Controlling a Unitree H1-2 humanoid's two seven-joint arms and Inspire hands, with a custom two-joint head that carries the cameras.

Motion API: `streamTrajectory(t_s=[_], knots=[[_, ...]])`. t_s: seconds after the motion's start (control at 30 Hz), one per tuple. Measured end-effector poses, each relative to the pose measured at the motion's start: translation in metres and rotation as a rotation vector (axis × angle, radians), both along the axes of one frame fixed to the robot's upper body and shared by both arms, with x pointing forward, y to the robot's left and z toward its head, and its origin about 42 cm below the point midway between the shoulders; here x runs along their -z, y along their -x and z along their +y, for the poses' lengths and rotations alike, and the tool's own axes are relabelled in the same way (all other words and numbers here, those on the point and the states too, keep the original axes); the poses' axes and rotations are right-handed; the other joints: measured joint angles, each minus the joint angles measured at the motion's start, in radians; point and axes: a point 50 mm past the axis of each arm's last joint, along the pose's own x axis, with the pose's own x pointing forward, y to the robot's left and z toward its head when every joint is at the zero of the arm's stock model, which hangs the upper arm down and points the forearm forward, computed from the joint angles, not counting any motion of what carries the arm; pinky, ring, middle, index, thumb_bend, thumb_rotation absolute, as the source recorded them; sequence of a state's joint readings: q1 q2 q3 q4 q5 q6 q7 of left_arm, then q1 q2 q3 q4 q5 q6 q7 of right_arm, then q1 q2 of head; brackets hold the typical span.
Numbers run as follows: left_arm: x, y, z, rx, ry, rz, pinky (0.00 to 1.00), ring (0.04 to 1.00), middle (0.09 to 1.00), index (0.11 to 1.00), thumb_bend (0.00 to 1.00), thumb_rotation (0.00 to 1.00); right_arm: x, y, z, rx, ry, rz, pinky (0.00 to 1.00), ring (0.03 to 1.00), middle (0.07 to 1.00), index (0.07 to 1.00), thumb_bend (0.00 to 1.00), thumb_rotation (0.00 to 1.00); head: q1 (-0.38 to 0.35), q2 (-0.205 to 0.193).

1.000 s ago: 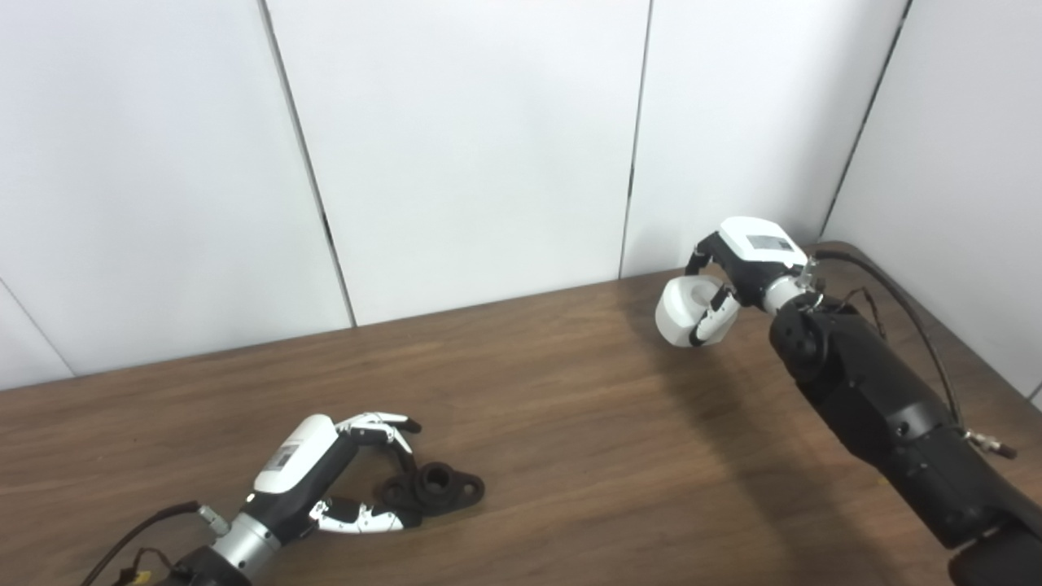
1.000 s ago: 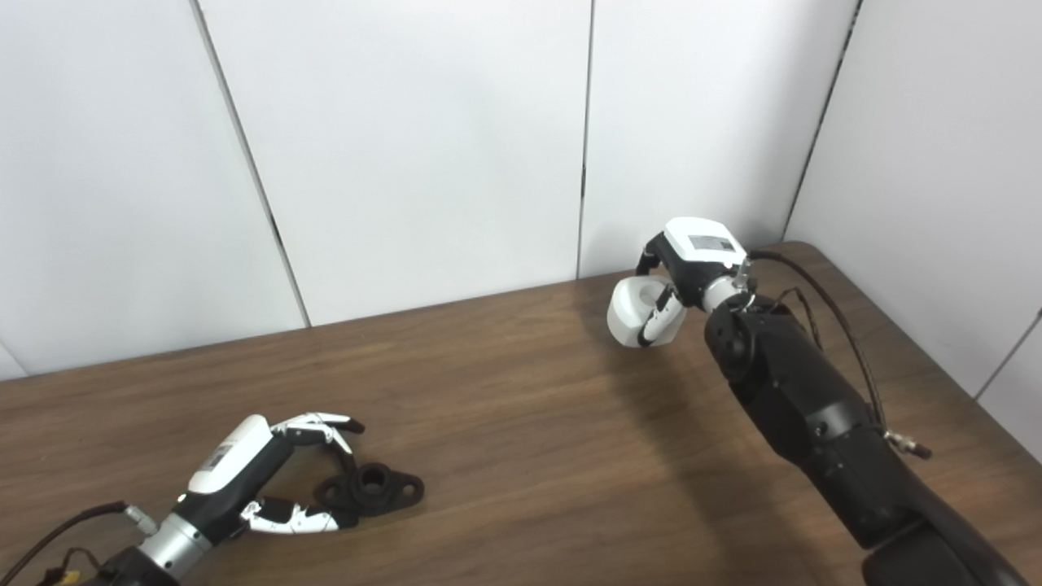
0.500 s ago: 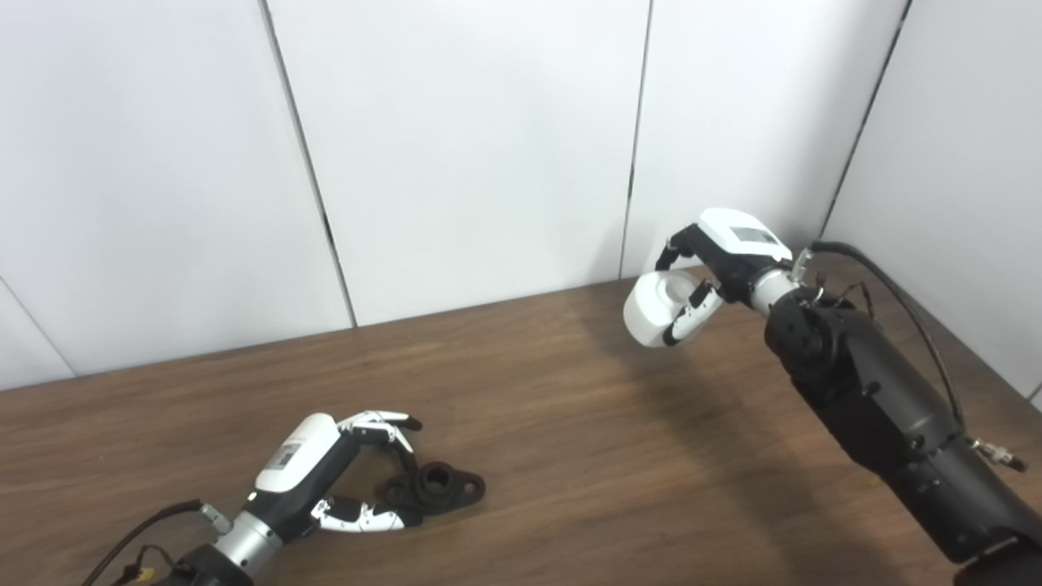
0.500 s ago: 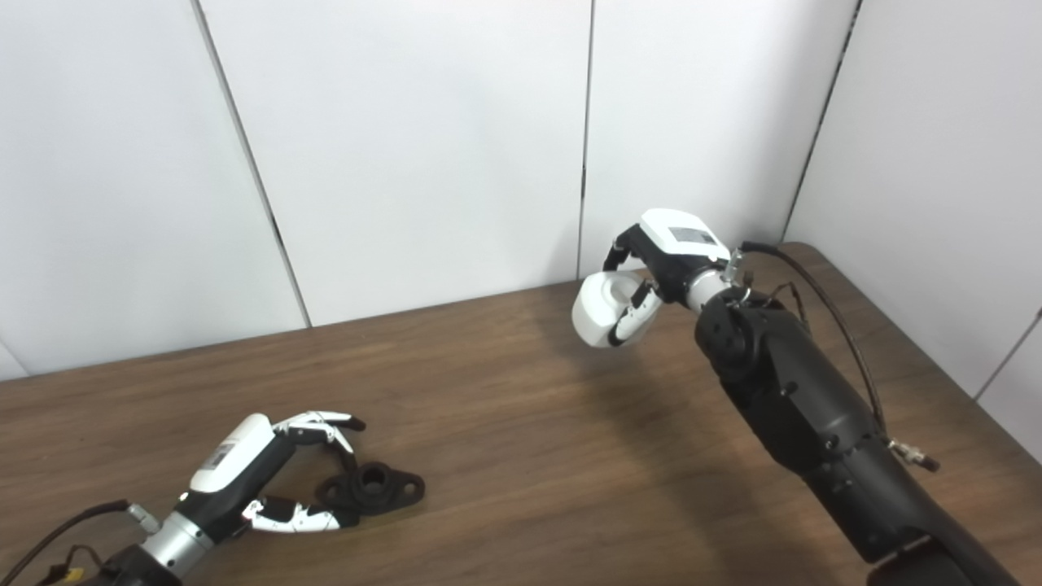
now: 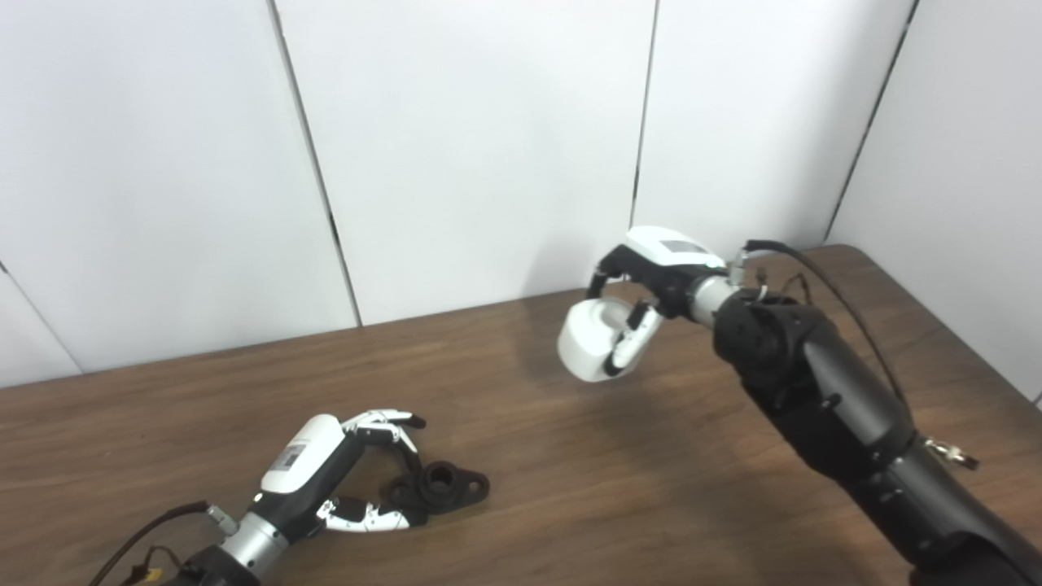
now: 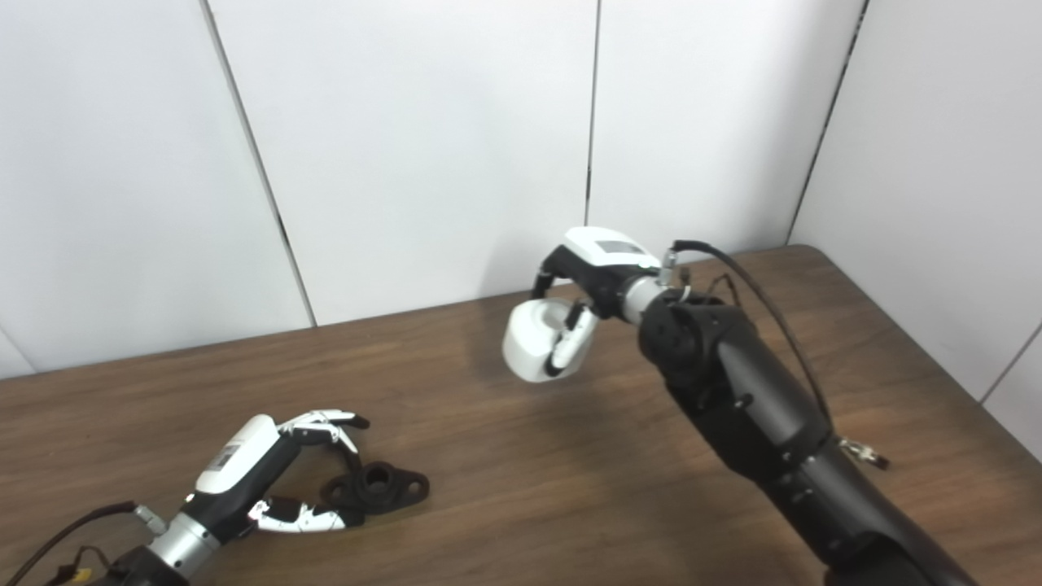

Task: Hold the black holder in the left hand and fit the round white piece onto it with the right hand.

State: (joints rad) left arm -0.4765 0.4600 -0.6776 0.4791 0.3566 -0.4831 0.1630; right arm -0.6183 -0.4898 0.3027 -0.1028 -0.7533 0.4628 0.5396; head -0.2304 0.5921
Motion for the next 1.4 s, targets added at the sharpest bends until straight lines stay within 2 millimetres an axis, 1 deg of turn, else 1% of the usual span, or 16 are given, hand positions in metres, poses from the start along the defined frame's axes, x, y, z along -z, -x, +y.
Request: streamTrajectory(t_s=[0.07, 0.1, 0.13, 0.17, 0.27, 0.4, 0.47, 0.5, 0.57, 0.63, 0.83, 0.97, 1.1, 1.13, 1.27, 1.4], knots=[[0.001, 0.0, -0.002, 0.0, 0.001, -0.003, 0.71, 0.833, 0.803, 0.489, 0.52, 0.05, 0.002, 0.001, 0.008, -0.021, -0.014, 0.009, 0.78, 0.813, 0.751, 0.482, 0.53, 0.14, 0.026, 0.005], [0.001, 0.0, -0.003, -0.001, 0.004, -0.005, 0.7, 0.834, 0.804, 0.489, 0.52, 0.05, 0.002, 0.001, 0.012, -0.03, -0.023, 0.011, 0.77, 0.807, 0.749, 0.482, 0.53, 0.14, 0.026, 0.005], [0.002, 0.0, -0.004, -0.003, 0.007, -0.006, 0.71, 0.839, 0.806, 0.489, 0.52, 0.05, 0.002, 0.002, 0.014, -0.04, -0.031, 0.012, 0.76, 0.804, 0.751, 0.482, 0.53, 0.14, 0.052, 0.011], [0.002, 0.0, -0.006, -0.005, 0.013, -0.006, 0.71, 0.844, 0.81, 0.489, 0.52, 0.06, 0.001, 0.003, 0.016, -0.049, -0.036, 0.012, 0.75, 0.802, 0.752, 0.482, 0.53, 0.14, 0.052, 0.011], [0.004, 0.0, -0.007, -0.008, 0.012, -0.006, 0.7, 0.851, 0.818, 0.489, 0.52, 0.06, -0.001, 0.004, 0.018, -0.062, -0.042, 0.007, 0.73, 0.804, 0.758, 0.482, 0.53, 0.14, 0.097, 0.018], [0.005, -0.002, -0.01, -0.014, 0.015, -0.005, 0.71, 0.853, 0.818, 0.489, 0.52, 0.06, -0.001, 0.005, 0.02, -0.08, -0.057, 0.012, 0.74, 0.797, 0.758, 0.482, 0.53, 0.14, 0.143, 0.026], [0.005, -0.003, -0.011, -0.018, 0.018, -0.008, 0.72, 0.858, 0.82, 0.489, 0.52, 0.06, -0.003, 0.007, 0.024, -0.099, -0.076, 0.011, 0.73, 0.789, 0.752, 0.48, 0.53, 0.14, 0.146, 0.026], [0.005, -0.003, -0.012, -0.019, 0.016, -0.011, 0.72, 0.858, 0.821, 0.489, 0.52, 0.06, -0.004, 0.008, 0.026, -0.107, -0.083, 0.009, 0.72, 0.779, 0.747, 0.48, 0.53, 0.14, 0.173, 0.028], [0.005, -0.004, -0.013, -0.02, 0.007, -0.017, 0.71, 0.857, 0.822, 0.489, 0.52, 0.06, -0.008, 0.011, 0.032, -0.132, -0.097, -0.005, 0.71, 0.776, 0.746, 0.481, 0.52, 0.14, 0.177, 0.028], [0.005, -0.005, -0.015, -0.021, 0.002, -0.023, 0.71, 0.86, 0.826, 0.489, 0.52, 0.06, -0.012, 0.011, 0.036, -0.151, -0.097, -0.017, 0.71, 0.774, 0.748, 0.481, 0.52, 0.14, 0.207, 0.032], [0.005, -0.008, -0.019, -0.023, -0.007, -0.033, 0.7, 0.854, 0.821, 0.489, 0.52, 0.06, -0.021, 0.014, 0.049, -0.212, -0.095, -0.045, 0.7, 0.765, 0.744, 0.481, 0.52, 0.14, 0.23, 0.041], [0.005, -0.011, -0.022, -0.027, -0.006, -0.031, 0.71, 0.852, 0.819, 0.488, 0.52, 0.07, -0.018, 0.016, 0.059, -0.25, -0.101, -0.029, 0.72, 0.783, 0.746, 0.481, 0.52, 0.14, 0.243, 0.049], [0.005, -0.012, -0.023, -0.027, -0.007, -0.032, 0.71, 0.856, 0.818, 0.488, 0.52, 0.07, -0.016, 0.019, 0.069, -0.293, -0.094, -0.006, 0.71, 0.786, 0.741, 0.48, 0.53, 0.14, 0.256, 0.058], [0.005, -0.012, -0.024, -0.026, -0.01, -0.034, 0.71, 0.857, 0.819, 0.488, 0.52, 0.07, -0.016, 0.019, 0.07, -0.304, -0.094, -0.006, 0.74, 0.79, 0.739, 0.48, 0.53, 0.14, 0.259, 0.06], [0.005, -0.013, -0.026, -0.018, -0.038, -0.053, 0.71, 0.857, 0.827, 0.488, 0.52, 0.07, -0.018, 0.019, 0.074, -0.325, -0.089, -0.011, 0.78, 0.796, 0.738, 0.48, 0.53, 0.14, 0.267, 0.064], [0.004, -0.014, -0.027, -0.011, -0.058, -0.067, 0.7, 0.847, 0.823, 0.488, 0.52, 0.07, -0.019, 0.02, 0.08, -0.352, -0.08, -0.009, 0.74, 0.788, 0.74, 0.48, 0.53, 0.14, 0.276, 0.068]])
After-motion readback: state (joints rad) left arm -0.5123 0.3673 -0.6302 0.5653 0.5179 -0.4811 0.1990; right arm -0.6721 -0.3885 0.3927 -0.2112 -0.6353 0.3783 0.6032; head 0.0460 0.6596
